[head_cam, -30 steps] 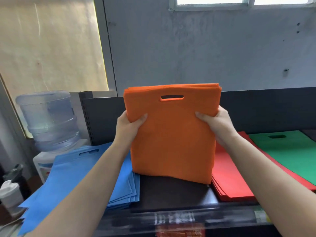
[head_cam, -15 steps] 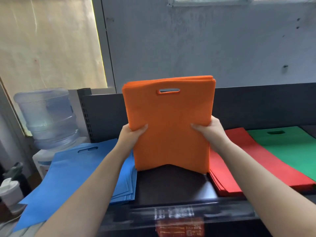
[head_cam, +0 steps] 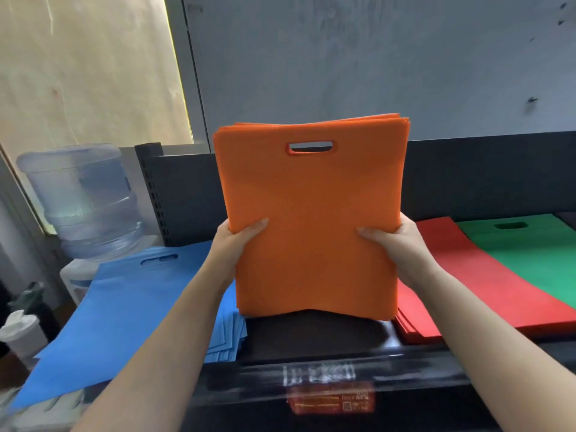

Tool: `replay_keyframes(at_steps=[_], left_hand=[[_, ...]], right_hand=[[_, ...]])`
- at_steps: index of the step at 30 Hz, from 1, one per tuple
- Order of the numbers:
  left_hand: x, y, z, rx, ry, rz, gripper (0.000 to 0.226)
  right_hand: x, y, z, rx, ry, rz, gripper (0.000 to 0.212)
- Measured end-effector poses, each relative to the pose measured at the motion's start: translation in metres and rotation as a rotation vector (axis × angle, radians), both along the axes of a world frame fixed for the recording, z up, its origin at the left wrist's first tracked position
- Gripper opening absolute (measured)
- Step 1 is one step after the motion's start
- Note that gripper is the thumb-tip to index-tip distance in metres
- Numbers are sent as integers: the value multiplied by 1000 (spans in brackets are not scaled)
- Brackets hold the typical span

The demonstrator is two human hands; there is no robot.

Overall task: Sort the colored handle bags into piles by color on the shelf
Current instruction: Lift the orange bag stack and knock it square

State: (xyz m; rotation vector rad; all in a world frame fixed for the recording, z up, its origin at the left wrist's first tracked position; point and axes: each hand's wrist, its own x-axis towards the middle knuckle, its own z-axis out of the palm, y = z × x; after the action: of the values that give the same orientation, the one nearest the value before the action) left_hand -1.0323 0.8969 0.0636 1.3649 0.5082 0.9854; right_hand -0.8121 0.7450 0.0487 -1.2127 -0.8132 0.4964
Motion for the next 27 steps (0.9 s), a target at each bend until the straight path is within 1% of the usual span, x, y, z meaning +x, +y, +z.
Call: replay_keyframes(at_steps=[2, 3, 5, 8, 10, 12, 15, 18, 21, 24, 25, 27], left_hand=[[-2, -3, -11, -47, 59, -45, 44], [-3, -6, -17, -53, 83, -61, 46], [-1, -10, -19, -33, 69, -56, 43], [1, -9, -12, 9, -24, 2, 39], [-1, -7, -13, -4, -53, -8, 41], [-5, -9, -25, -14, -25, -30, 42], [-4, -19, -44, -20, 13, 8, 31], [-2, -24, -40, 105, -32, 163, 26], [-5, -26, -31, 292, -88, 261, 31], [-8, -32, -34, 379, -56, 322, 35], [-9, -35, -36, 395, -40, 335, 38], [-8, -40, -39, 431, -54, 372, 37]], right_hand=[[-2, -4, -11, -56, 1, 11, 40], [-3, -6, -16, -64, 10, 1, 40], [-4, -7, -18, -43, 22, -25, 37], [-4, -7, -9, 34, 26, -12, 34], [-5, -9, -7, 55, 20, 12, 36], [-8, -12, -15, 11, -20, 3, 40], [-16, -14, -31, 21, -75, -132, 41], [-22, -13, -29, 90, -181, -274, 41], [-27, -16, -29, 150, -251, -321, 52], [-34, -22, -37, 152, -325, -362, 64], [-36, -23, -39, 157, -338, -378, 66], [-39, -23, -40, 181, -363, -420, 65]])
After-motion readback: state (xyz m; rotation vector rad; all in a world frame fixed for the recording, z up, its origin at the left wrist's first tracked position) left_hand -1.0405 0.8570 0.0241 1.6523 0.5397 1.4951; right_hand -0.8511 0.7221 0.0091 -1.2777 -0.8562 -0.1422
